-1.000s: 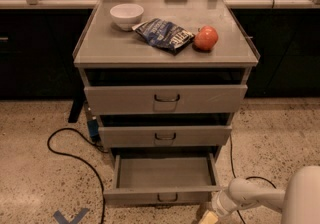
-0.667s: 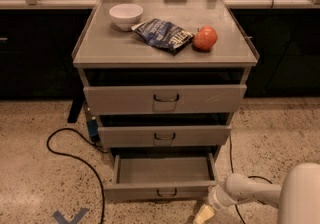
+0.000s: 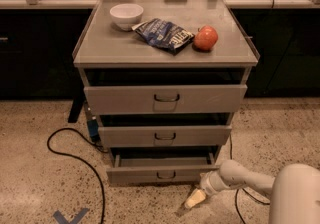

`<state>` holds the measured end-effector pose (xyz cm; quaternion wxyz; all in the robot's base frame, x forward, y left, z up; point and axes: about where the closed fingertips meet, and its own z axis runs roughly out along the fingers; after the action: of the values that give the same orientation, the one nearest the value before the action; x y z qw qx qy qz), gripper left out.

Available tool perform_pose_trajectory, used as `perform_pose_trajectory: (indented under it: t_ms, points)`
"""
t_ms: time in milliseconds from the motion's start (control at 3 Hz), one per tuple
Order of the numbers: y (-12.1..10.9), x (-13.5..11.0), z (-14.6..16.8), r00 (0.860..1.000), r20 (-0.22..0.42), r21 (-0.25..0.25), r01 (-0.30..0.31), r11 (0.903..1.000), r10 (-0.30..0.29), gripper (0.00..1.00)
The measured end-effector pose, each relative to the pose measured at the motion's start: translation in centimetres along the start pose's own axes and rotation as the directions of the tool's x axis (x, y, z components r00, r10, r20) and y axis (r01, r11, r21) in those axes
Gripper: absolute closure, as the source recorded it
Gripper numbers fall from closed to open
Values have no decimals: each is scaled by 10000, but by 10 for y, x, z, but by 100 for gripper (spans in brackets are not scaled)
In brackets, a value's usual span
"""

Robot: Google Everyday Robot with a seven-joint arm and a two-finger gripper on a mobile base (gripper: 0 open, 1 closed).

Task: Close bottom drawer

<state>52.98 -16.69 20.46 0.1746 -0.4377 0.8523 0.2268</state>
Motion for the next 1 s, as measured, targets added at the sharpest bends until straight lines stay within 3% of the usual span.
perform_pose_trajectory:
  t_ms: [333,667,1000]
  points:
    - [0,0,0,10000,0,0,-1,10000,1,0]
    - [-21,-2,13,9996,14,0,-273,9996,273,0]
    - [-44,0,54,9953,-134,-351,-960,9948,955,0]
